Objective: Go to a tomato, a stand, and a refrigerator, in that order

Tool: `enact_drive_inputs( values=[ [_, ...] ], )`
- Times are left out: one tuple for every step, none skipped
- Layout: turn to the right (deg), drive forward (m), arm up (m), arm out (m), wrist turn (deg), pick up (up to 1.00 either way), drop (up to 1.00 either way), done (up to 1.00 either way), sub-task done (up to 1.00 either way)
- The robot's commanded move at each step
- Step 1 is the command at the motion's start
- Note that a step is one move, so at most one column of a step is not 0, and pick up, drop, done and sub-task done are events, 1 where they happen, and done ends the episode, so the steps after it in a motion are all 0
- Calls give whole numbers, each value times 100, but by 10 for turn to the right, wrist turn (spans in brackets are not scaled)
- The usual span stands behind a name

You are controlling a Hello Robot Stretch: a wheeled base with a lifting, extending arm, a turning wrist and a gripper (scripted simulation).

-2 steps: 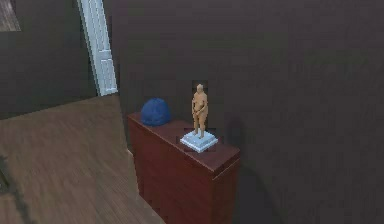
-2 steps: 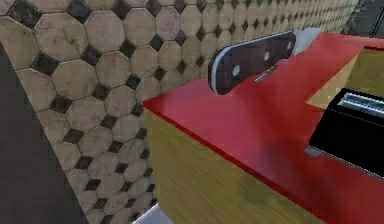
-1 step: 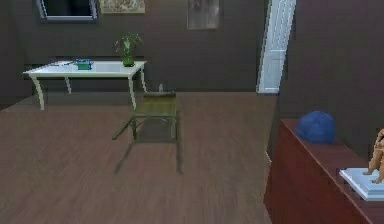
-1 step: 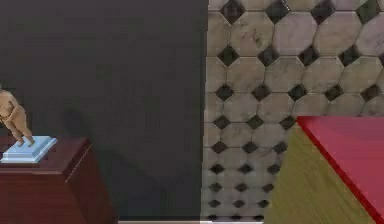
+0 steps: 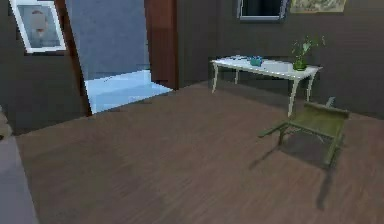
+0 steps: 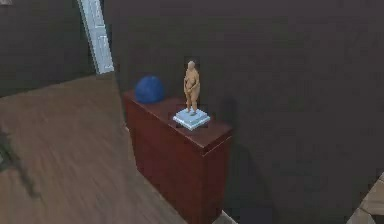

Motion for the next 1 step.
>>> enact_drive_inputs(
  values=[
    [-420, 0, 0, 0, 0, 0, 0, 0, 0]
  ],
)
